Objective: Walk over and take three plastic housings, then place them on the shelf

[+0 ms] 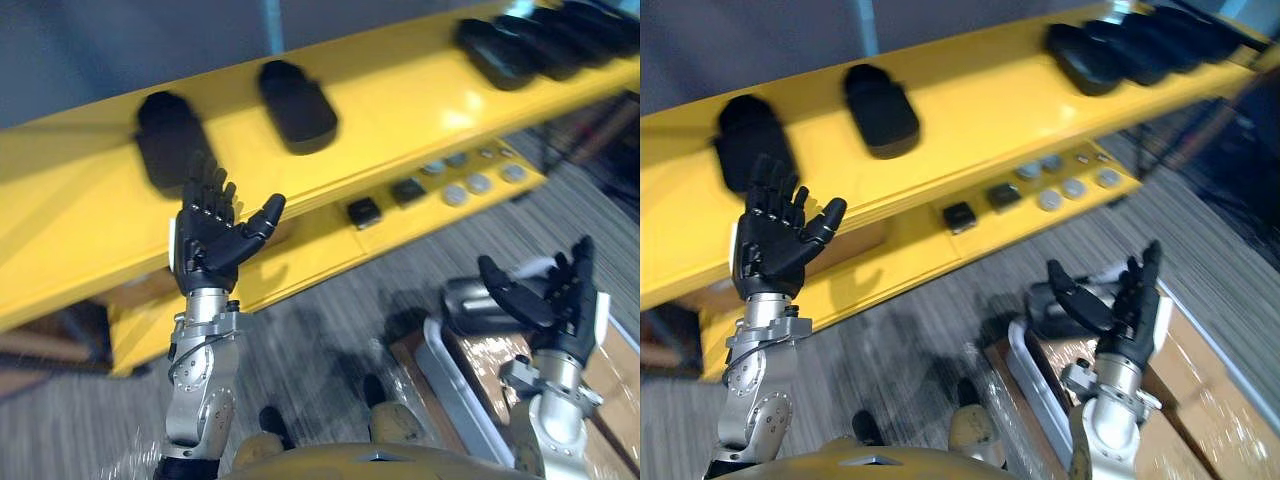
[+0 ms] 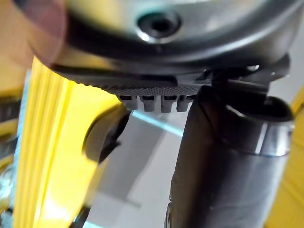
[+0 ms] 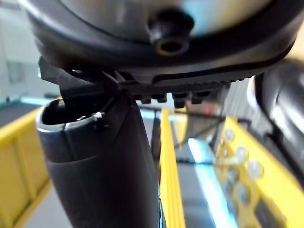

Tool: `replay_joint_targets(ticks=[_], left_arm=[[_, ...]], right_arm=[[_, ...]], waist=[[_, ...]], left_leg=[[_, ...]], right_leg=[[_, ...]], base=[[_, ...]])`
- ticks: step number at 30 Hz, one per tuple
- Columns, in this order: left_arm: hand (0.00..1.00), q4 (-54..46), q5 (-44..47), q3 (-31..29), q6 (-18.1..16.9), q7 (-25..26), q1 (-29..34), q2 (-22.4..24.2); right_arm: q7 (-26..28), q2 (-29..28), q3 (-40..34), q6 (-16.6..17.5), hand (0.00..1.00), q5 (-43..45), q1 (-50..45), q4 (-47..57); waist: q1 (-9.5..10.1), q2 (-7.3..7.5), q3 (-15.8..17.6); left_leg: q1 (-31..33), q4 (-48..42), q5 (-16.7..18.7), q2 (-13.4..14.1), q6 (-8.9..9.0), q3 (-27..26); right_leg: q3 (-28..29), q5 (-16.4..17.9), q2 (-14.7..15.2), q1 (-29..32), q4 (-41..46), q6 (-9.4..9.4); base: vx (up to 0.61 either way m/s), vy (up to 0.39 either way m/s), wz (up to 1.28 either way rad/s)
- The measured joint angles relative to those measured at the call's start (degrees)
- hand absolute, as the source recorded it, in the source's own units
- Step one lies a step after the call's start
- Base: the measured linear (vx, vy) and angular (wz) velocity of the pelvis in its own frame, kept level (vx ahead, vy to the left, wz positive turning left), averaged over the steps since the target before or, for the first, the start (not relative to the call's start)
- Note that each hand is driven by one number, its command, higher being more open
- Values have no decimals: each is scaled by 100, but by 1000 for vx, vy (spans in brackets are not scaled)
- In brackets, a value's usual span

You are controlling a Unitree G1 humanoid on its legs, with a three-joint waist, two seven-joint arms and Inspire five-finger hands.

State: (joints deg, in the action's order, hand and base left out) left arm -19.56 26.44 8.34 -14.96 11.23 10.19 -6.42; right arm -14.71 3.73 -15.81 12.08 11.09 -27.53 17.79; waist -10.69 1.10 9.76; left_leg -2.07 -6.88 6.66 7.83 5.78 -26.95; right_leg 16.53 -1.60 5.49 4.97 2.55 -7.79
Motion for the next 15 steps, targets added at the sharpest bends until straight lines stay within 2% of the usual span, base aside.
replay_joint_targets(ticks=[2,3,4,5,6,7,9,12,13,15], left_arm=[[100,9,-32,197,-51,199,-113,2],[100,6,-34,239,-116,332,-124,16],[100,-3,-40,242,-122,395,-125,36],[100,-12,-41,241,-124,492,-120,87],[100,-18,-38,231,-122,643,-68,160],[100,-20,-34,212,-122,698,5,198],[100,-78,-23,190,-122,691,321,264],[100,-130,-10,162,-126,595,581,322],[100,-129,-1,134,-127,578,670,334],[100,-130,14,94,-182,560,705,332]], right_arm=[[12,-2,-52,98,100,121,-170,14],[43,-3,11,132,100,164,-228,94],[65,-3,58,160,100,233,-256,158],[91,-6,171,216,100,354,-296,294],[172,-9,420,291,100,387,-306,465],[240,-7,561,334,100,387,-289,532],[370,-10,977,400,100,401,-272,673],[413,-24,1320,486,100,567,-191,672],[397,-34,1530,487,100,558,-105,663],[397,-92,1742,486,100,558,-41,588]], waist=[[-55,-45,-37],[-52,-113,-91],[-48,-159,-126],[-16,-237,-182],[118,-312,-226],[248,-324,-236],[442,-356,-264],[625,-357,-278],[748,-375,-277],[810,-398,-285]], left_leg=[[-27,-540,509,127,18,231],[51,-894,826,200,-18,427],[119,-1050,963,209,-43,584],[240,-1305,1158,208,-91,851],[400,-1629,1321,104,-165,1438],[485,-1773,1336,21,-183,1773],[571,-1885,1448,-53,-226,2026],[697,-1882,1525,-132,-243,2107],[785,-1933,1510,-153,-253,2174],[857,-2045,1512,-178,-250,2241]], right_leg=[[459,-5,-211,18,60,-8],[720,30,-376,100,142,44],[814,37,-446,158,180,55],[950,41,-554,275,253,62],[1174,42,-698,431,354,62],[1272,40,-743,498,407,62],[1211,36,-718,604,473,51],[1048,19,-608,725,547,20],[947,-20,-546,768,571,-46],[830,4,-541,788,665,-48]], base=[[-15,27,-132],[-36,65,-127],[-30,67,-108],[-48,127,-105],[-41,121,-115],[-60,119,-100],[-70,78,-41],[-24,54,22],[-7,29,30],[-4,19,30]])
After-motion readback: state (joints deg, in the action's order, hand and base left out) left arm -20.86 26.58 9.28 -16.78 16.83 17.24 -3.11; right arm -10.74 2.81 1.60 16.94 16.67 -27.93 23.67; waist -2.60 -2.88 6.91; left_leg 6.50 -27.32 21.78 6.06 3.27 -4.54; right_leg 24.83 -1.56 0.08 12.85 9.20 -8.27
